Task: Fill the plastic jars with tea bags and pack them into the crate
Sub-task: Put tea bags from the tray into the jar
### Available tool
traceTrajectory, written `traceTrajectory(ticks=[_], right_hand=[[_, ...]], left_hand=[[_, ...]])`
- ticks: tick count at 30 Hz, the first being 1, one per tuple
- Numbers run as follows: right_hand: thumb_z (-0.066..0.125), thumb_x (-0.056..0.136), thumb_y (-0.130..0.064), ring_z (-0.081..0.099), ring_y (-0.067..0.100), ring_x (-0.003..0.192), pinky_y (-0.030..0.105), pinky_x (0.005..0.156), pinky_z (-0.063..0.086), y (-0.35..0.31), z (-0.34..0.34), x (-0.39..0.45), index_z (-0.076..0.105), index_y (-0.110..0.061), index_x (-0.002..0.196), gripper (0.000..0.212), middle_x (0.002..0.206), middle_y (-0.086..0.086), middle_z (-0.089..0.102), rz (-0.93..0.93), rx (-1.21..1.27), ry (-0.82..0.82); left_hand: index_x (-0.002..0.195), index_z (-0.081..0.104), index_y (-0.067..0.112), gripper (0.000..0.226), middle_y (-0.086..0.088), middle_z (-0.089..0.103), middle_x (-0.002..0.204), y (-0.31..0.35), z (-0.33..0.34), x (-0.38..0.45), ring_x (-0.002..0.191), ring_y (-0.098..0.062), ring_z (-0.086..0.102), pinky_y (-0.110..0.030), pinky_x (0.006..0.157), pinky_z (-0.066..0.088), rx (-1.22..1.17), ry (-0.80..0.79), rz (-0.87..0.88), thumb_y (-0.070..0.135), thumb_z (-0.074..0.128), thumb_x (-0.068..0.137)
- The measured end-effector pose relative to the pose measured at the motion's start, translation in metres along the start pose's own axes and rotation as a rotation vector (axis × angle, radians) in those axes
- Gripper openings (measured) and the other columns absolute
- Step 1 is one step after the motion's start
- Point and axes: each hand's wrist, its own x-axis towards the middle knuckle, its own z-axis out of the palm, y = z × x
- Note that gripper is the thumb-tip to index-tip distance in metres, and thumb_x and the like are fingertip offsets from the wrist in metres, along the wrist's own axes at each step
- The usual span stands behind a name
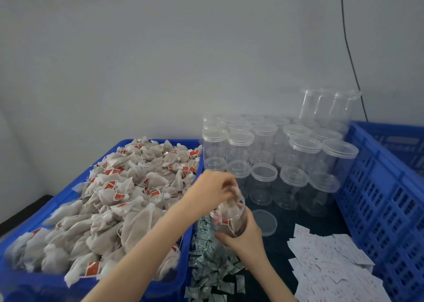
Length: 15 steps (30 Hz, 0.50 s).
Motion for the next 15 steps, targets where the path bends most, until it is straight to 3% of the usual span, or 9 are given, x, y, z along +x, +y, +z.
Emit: traceTrajectory(ticks=[3,8,11,15], right_hand=[[0.088,0.046,-0.040,0.066,-0.001,0.096,0.017,0.075,0.054,-0.001,-0.008,-0.001,0.053,-0.053,0.110,0.074,0.107,-0.026,0.066,-0.022,-0.030,0.027],[0.090,0.046,-0.035,0.065,-0.004,0.099,0.010,0.075,0.051,0.005,-0.019,-0.005,0.049,-0.061,0.107,0.077,0.109,-0.029,0.064,-0.043,-0.065,0.043],[0.090,0.047,-0.036,0.064,-0.005,0.101,0.008,0.075,0.050,0.004,-0.021,-0.007,0.048,-0.059,0.110,0.078,0.109,-0.030,0.063,-0.061,-0.068,0.059],[0.090,0.048,-0.036,0.065,-0.002,0.099,0.010,0.077,0.051,0.006,-0.026,-0.007,0.050,-0.061,0.109,0.078,0.108,-0.023,0.066,-0.078,-0.105,0.077]], left_hand=[[0.095,0.068,0.016,0.013,0.003,0.068,0.095,0.000,0.017,0.000,0.087,-0.014,0.059,-0.034,0.085,0.050,0.117,-0.216,-0.028,0.019,0.062,0.084],[0.113,0.068,0.021,0.028,0.004,0.068,0.110,0.001,0.022,0.007,0.099,-0.011,0.061,-0.029,0.090,0.049,0.047,-0.471,0.053,0.021,0.066,0.085],[0.121,0.066,0.025,0.029,0.011,0.067,0.115,-0.001,0.016,0.015,0.100,-0.007,0.061,-0.027,0.093,0.048,-0.020,-0.586,0.054,0.027,0.059,0.093],[0.106,0.073,0.024,0.023,0.010,0.072,0.102,0.001,0.026,0.021,0.089,-0.004,0.063,-0.021,0.083,0.049,0.059,-0.451,0.098,0.017,0.065,0.086]])
